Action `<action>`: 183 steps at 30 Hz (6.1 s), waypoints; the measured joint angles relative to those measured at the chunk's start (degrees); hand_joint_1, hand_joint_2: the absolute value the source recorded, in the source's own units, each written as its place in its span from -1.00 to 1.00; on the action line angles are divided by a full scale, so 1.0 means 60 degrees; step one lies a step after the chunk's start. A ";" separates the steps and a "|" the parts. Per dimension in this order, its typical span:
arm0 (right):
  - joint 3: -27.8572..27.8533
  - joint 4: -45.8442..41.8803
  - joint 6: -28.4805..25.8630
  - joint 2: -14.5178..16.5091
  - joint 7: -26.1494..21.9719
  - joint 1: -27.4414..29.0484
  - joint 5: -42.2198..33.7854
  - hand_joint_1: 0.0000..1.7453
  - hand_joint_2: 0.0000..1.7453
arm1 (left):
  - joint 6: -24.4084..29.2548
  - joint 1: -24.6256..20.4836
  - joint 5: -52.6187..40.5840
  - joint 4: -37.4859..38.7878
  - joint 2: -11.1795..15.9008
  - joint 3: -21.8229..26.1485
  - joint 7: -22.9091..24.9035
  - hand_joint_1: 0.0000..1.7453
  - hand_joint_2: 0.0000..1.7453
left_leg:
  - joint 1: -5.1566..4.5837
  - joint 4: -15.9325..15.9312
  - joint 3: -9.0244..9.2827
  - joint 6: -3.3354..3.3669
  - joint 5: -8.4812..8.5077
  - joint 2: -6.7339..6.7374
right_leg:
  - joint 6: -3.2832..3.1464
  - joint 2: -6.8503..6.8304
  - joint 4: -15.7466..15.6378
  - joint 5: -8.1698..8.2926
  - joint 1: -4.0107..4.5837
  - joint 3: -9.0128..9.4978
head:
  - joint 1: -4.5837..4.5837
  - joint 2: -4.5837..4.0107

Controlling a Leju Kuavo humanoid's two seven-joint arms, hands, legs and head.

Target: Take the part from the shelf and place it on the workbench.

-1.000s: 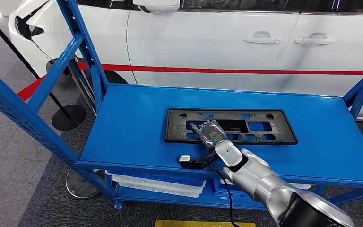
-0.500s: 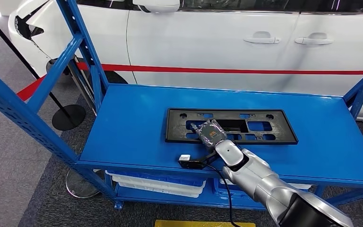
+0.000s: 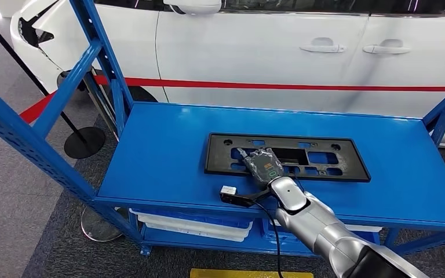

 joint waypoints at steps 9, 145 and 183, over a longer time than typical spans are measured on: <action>-0.2268 -0.2778 -0.1060 -0.0106 -0.0203 0.1302 0.1573 1.00 1.00 | 0.0013 0.0041 -0.0037 0.0011 -0.0069 0.0000 0.0104 -1.00 1.00 | -0.0001 0.0007 -0.0097 -0.0008 0.0005 -0.0015 | 0.0000 -0.0008 0.0022 -0.0003 0.0000 -0.0108 | -0.0001 0.0000; -0.5838 -1.0970 1.1981 0.2235 -0.4464 0.5933 -1.5875 1.00 1.00 | -0.0311 -0.0010 -0.1136 0.0015 -0.0377 -0.0208 0.1887 -1.00 1.00 | -0.0039 0.1321 -0.1056 -0.0292 -0.0568 0.0025 | -0.0324 -0.0014 0.0525 -0.0368 -0.0110 -0.0148 | 0.0021 0.0000; -0.5752 -1.2929 1.3364 0.2932 -0.6698 0.6010 -1.4582 1.00 1.00 | -0.0895 -0.0026 -0.2104 0.0015 0.0423 -0.0954 0.1719 -1.00 1.00 | -0.0009 0.1197 0.0267 -0.0388 -0.0834 0.0019 | -0.0330 -0.0015 0.0610 0.0218 -0.0049 -0.0923 | 0.0020 0.0000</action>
